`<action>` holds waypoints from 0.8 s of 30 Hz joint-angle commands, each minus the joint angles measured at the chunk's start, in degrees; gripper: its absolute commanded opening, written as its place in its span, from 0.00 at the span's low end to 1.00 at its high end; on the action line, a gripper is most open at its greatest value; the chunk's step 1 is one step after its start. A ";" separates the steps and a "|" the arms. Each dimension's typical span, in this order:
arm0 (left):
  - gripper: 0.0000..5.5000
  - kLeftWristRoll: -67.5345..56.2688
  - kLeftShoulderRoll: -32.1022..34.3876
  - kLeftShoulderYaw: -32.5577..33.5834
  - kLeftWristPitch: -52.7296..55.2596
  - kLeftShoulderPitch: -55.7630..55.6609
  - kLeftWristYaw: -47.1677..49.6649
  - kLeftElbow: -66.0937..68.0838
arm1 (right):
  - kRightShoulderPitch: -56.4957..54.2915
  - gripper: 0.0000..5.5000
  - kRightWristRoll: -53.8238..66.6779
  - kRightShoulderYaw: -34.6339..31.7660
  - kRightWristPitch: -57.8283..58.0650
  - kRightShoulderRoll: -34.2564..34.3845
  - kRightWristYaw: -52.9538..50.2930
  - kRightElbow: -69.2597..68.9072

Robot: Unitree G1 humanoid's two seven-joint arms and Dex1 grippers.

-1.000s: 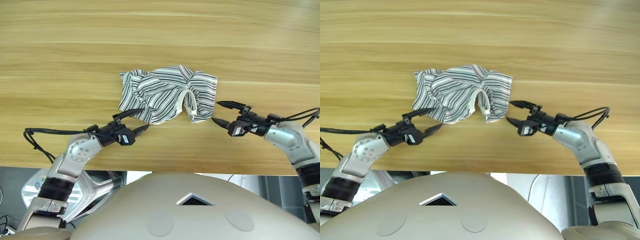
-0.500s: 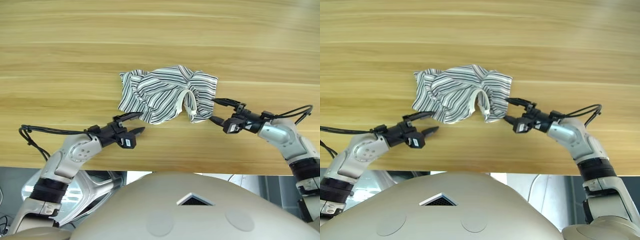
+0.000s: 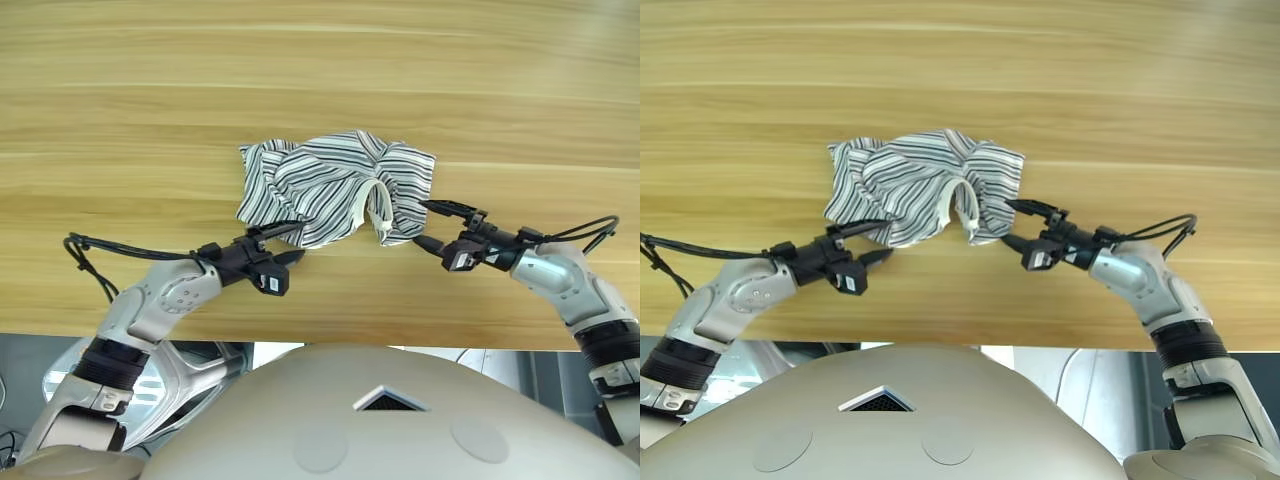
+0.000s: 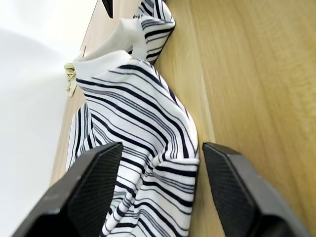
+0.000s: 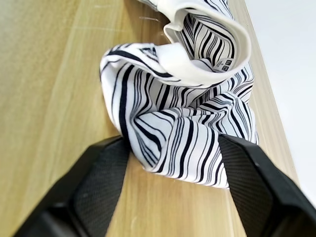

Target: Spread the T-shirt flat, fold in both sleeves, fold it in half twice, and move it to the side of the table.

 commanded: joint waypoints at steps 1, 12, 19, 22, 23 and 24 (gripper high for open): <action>0.55 2.39 0.64 -1.80 1.35 0.46 -0.46 3.69 | 1.17 0.59 -2.80 1.29 1.29 0.14 0.79 1.26; 0.55 4.77 2.08 -0.16 4.94 -0.94 3.76 7.00 | 1.28 0.59 -2.41 1.33 1.00 0.34 0.11 1.55; 0.52 4.77 1.54 -1.88 5.47 -1.57 4.06 7.95 | 1.08 0.43 -2.49 1.38 0.87 0.34 -0.14 1.51; 0.40 4.67 1.44 -2.97 4.92 -1.53 3.78 8.17 | 1.03 0.31 -2.49 1.38 0.79 0.44 -0.21 1.34; 0.37 4.56 1.35 -3.41 4.75 -1.53 3.71 8.16 | 0.98 0.26 -2.50 1.41 0.79 0.44 -0.22 1.27; 0.33 4.43 1.31 -3.73 4.65 -1.52 3.65 8.10 | 0.95 0.22 -2.49 1.42 0.81 0.42 -0.22 1.20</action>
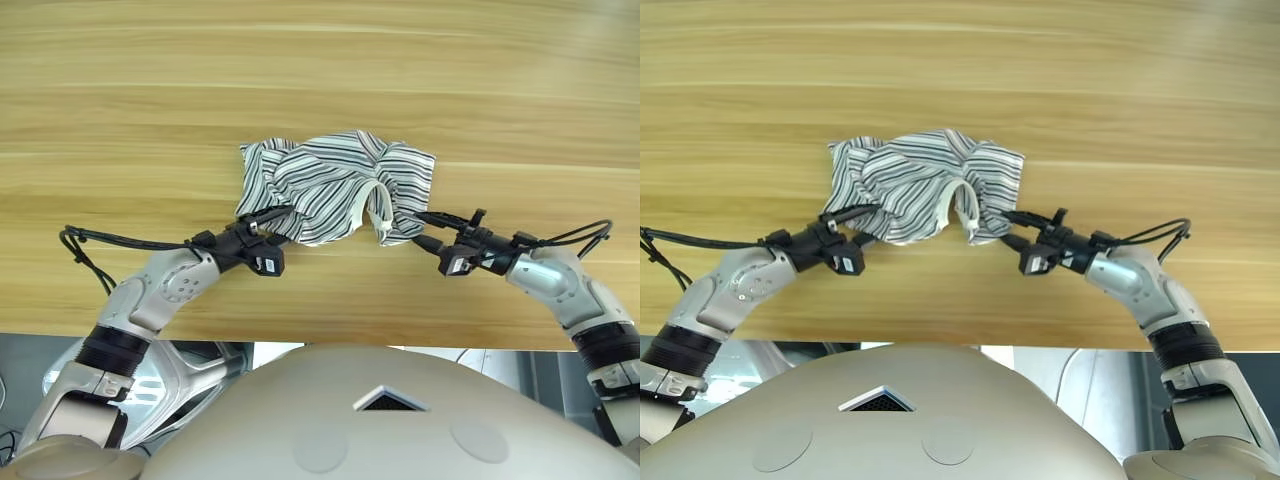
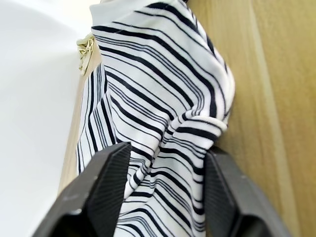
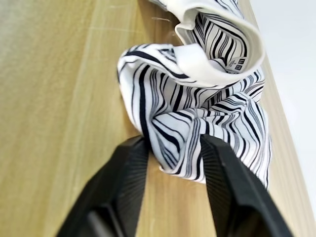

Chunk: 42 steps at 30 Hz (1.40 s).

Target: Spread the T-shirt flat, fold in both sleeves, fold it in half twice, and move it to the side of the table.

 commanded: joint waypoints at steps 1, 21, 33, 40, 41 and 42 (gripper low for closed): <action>0.30 3.10 0.71 -2.89 1.91 1.77 -2.65 2.78 | 0.30 0.19 -1.16 0.35 1.04 0.26 0.74 0.73; 0.00 -1.68 3.70 4.44 3.95 4.98 1.05 1.62 | 1.76 0.00 7.02 -6.89 -0.06 -2.57 -0.10 -1.64; 0.00 -40.19 7.89 16.13 -11.94 15.39 -5.09 -16.28 | 18.36 0.00 41.38 -17.28 -7.85 -12.34 11.47 -16.15; 0.00 -62.08 10.46 19.70 -19.95 19.57 -13.57 -22.79 | 24.18 0.00 60.75 -24.96 -7.49 -11.54 19.76 -28.10; 0.00 -63.14 10.03 19.66 -20.01 19.73 -14.69 -22.36 | 24.29 0.00 59.98 -24.71 -6.76 -10.68 20.69 -27.98; 0.00 -64.12 9.66 19.69 -20.22 20.42 -15.68 -22.35 | 24.49 0.00 59.34 -24.47 -6.20 -9.89 21.57 -27.85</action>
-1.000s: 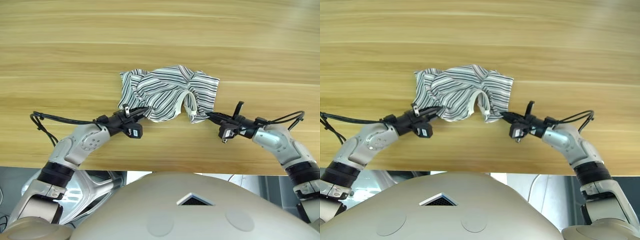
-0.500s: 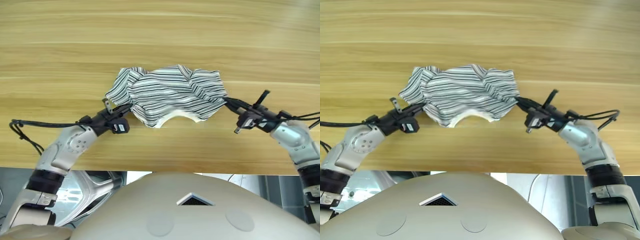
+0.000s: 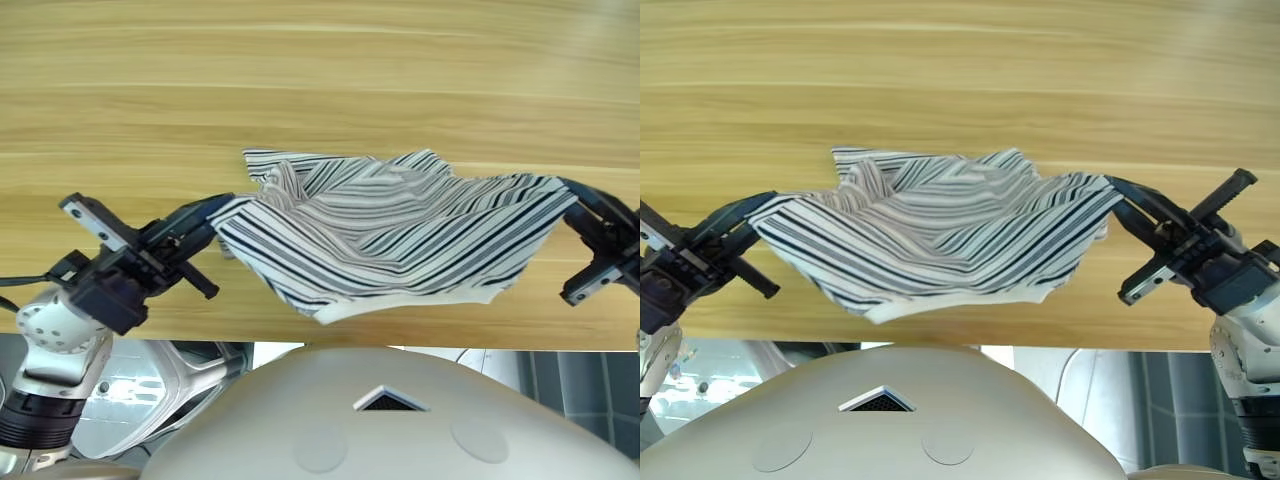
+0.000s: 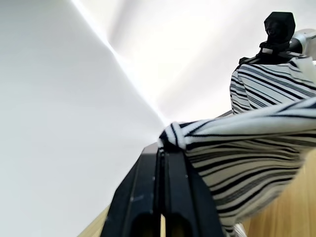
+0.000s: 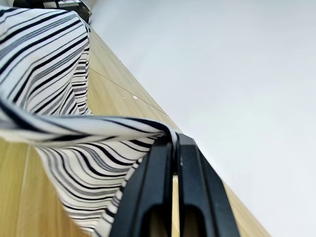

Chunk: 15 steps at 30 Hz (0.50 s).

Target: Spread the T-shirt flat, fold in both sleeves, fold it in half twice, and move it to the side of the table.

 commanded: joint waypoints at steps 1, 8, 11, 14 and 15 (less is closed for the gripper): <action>0.00 -3.39 -0.85 0.27 -0.37 1.56 -4.02 0.67 | 0.67 0.00 -1.84 0.20 2.66 2.53 3.82 -0.21; 0.00 1.70 -7.21 -5.94 7.34 -3.55 -8.43 9.29 | -10.68 0.00 -15.96 9.69 11.66 8.99 8.05 8.65; 0.00 8.66 -15.54 -5.93 17.70 -39.51 -4.89 39.46 | -48.17 0.00 -25.97 13.04 19.36 20.45 0.85 39.50; 0.00 19.35 -22.93 -5.22 29.97 -83.39 19.81 73.10 | -90.42 0.00 -41.80 15.55 33.00 26.84 -35.33 72.06; 0.00 22.37 -24.27 -5.96 33.51 -94.45 28.64 80.04 | -99.86 0.00 -43.80 15.58 36.38 27.52 -46.26 77.16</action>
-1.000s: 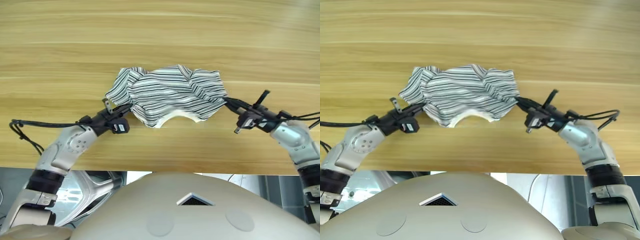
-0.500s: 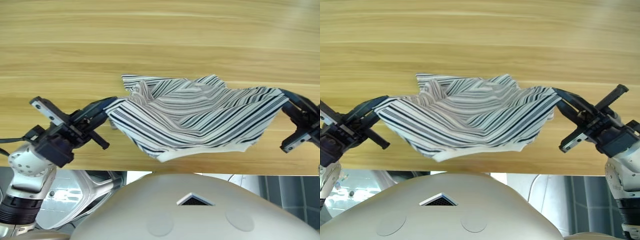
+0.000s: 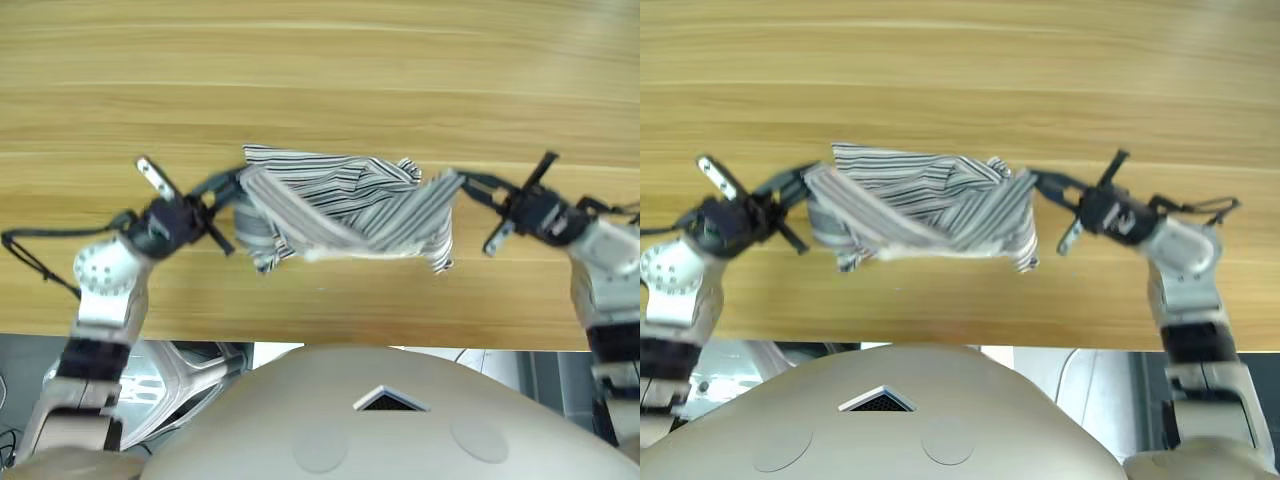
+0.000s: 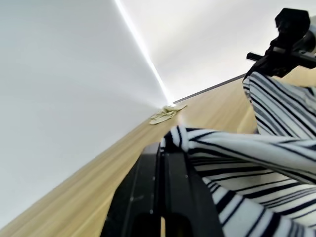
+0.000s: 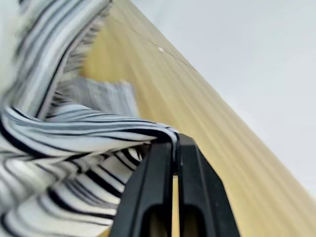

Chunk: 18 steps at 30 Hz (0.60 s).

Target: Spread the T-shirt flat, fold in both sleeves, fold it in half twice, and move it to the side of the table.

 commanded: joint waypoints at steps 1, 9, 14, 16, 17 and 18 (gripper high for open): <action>0.00 16.08 -13.07 2.27 23.38 -76.39 43.03 55.72 | -71.73 0.00 -23.67 2.50 20.03 10.86 -61.30 50.71; 0.00 3.24 -15.82 11.73 1.40 -73.35 28.19 50.63 | -66.22 0.00 -20.09 -2.60 0.71 13.18 -56.16 44.25; 0.00 10.29 -12.11 0.33 -5.04 -32.51 6.49 39.10 | -26.28 0.00 -7.68 4.15 -6.63 8.43 -20.31 25.70; 0.00 14.20 -8.71 -4.24 -6.87 -17.76 3.19 31.87 | -12.66 0.00 -5.31 7.59 -7.46 4.61 -13.21 16.83; 0.00 16.78 -7.40 -5.77 -7.69 -13.13 2.83 29.66 | -8.73 0.00 -5.25 8.43 -7.44 3.50 -10.67 14.77; 0.00 18.69 -6.15 -6.91 -7.87 -8.45 1.83 27.38 | -4.99 0.00 -7.13 9.46 -7.79 2.11 -8.43 13.88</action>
